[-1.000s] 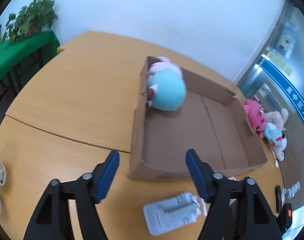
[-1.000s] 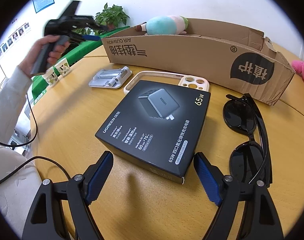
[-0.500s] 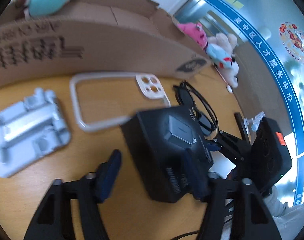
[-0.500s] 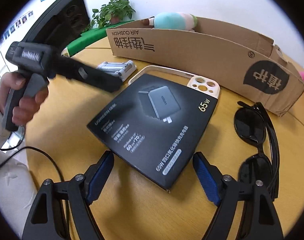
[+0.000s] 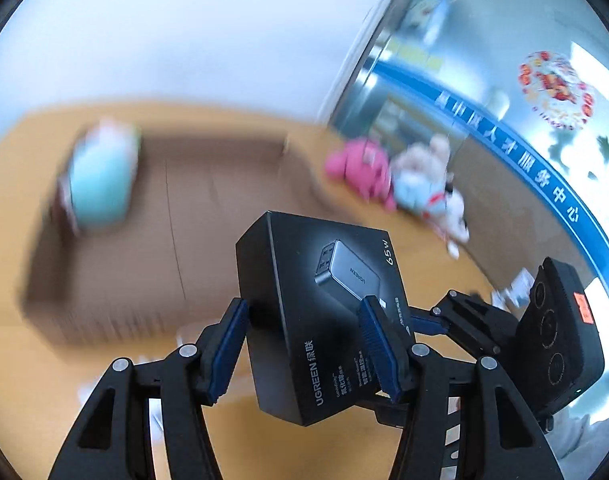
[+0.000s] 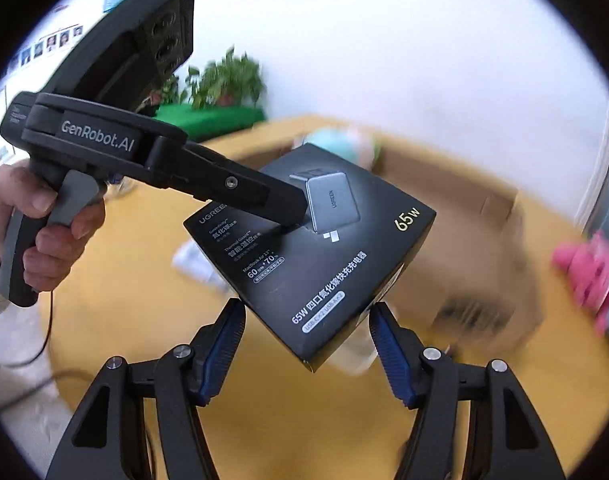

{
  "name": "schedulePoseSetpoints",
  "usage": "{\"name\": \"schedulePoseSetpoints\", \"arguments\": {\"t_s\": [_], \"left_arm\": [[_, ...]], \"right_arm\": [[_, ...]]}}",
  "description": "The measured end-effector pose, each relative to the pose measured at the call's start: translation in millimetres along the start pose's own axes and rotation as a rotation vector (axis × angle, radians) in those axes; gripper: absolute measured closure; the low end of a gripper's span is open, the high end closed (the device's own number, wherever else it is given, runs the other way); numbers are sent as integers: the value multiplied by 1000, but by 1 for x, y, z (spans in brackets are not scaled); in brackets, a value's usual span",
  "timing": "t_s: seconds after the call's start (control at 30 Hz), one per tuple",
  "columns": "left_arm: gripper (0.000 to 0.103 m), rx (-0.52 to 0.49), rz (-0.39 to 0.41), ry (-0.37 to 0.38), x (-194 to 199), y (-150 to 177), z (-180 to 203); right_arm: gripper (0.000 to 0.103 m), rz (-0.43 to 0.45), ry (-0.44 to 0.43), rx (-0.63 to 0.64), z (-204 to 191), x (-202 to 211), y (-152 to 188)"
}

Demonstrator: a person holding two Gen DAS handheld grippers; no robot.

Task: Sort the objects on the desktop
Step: 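Carry the charger box with both grippers into the cardboard box beside the pig and release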

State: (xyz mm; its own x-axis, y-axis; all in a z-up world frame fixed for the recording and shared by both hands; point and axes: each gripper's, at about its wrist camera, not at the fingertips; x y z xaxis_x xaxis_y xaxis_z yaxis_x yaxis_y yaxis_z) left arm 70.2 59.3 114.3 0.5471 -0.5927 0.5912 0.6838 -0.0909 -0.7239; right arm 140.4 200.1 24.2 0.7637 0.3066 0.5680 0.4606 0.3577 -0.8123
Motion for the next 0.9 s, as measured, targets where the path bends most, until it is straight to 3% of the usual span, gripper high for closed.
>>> {"name": "schedulePoseSetpoints", "arguments": {"t_s": [0.1,0.23,0.43,0.6,0.77,0.9], "left_arm": [[48,-70,100,-21,14,-59,-1],[48,-98,171,-46,12,-130,-14],[48,-21,146,-70,-38,-205,-75],[48,85,0,-128,-111,-217,-142],[48,214,-181,-173,-192,-189,-202],[48,267,-309,-239,-239,-163,-225]], "right_arm": [[40,81,47,61,27,1,-50],[40,118,66,91,72,-18,-117],[40,71,11,101,130,-81,-172],[40,-52,-89,59,163,-164,-166],[39,-215,-203,-27,181,-249,-122],[39,-320,-245,-75,187,-299,-91]]}}
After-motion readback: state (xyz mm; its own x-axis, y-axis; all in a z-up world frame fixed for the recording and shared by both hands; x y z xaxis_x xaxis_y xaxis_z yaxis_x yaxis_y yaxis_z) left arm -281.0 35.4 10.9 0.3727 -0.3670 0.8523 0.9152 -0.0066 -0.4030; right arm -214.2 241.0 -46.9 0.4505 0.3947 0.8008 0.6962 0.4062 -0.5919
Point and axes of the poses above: each gripper's, at about its wrist camera, not at the fingertips, and x roughly against the way its jaws point, z to its right, y to its underside, and after that the axes turned 1 degree about y, right-handed
